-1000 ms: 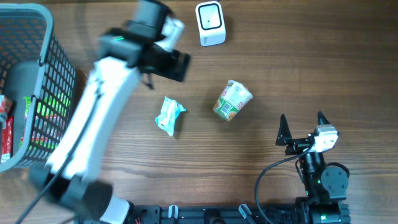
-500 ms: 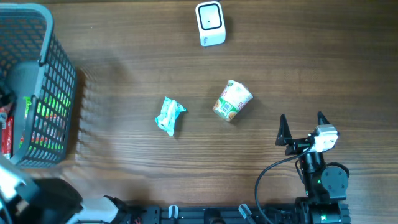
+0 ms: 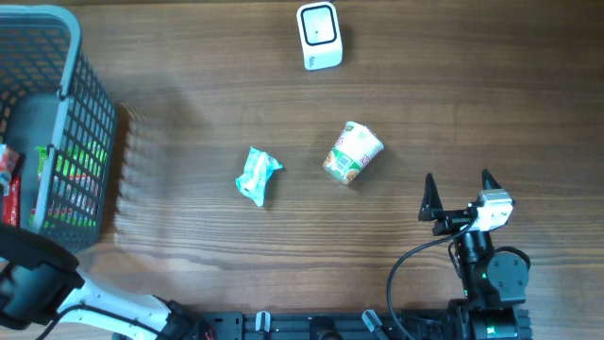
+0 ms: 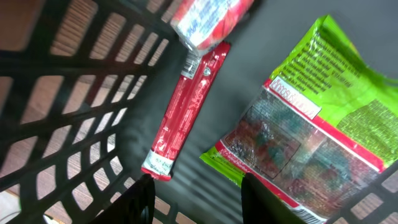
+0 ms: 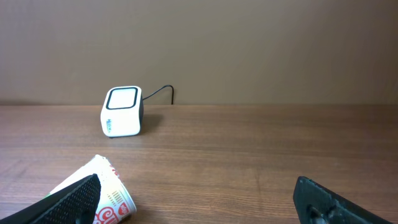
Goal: Scan the item barcode
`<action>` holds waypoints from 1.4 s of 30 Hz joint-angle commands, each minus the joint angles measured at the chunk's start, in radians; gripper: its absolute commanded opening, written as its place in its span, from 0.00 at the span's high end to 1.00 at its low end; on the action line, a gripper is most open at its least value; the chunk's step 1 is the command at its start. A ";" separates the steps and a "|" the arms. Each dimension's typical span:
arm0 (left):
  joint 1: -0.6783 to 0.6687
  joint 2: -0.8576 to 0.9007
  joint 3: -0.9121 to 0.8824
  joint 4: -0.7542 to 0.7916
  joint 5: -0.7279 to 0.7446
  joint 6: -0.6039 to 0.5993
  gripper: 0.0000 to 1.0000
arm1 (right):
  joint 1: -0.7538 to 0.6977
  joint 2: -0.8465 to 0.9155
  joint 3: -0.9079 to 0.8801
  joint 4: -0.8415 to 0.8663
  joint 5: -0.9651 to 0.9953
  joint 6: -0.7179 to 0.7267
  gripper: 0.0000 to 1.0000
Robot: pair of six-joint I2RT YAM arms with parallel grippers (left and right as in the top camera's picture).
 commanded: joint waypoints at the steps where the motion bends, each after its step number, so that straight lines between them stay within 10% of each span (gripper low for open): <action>1: 0.005 0.013 -0.074 0.050 -0.018 0.076 0.58 | -0.003 -0.006 -0.001 0.003 -0.012 -0.009 0.00; 29: 0.121 0.163 -0.283 0.333 -0.002 0.277 0.55 | -0.003 -0.006 -0.001 0.003 -0.012 -0.009 0.00; 31: 0.124 0.194 -0.283 0.328 -0.002 0.282 0.67 | -0.003 -0.006 -0.001 0.003 -0.012 -0.010 0.00; 32: 0.123 0.197 -0.283 0.328 -0.002 0.282 0.96 | -0.003 -0.006 -0.001 0.003 -0.012 -0.009 0.00; 42: -0.037 -0.128 -0.248 0.265 -0.017 0.228 0.96 | -0.003 -0.006 -0.001 0.003 -0.013 -0.009 0.00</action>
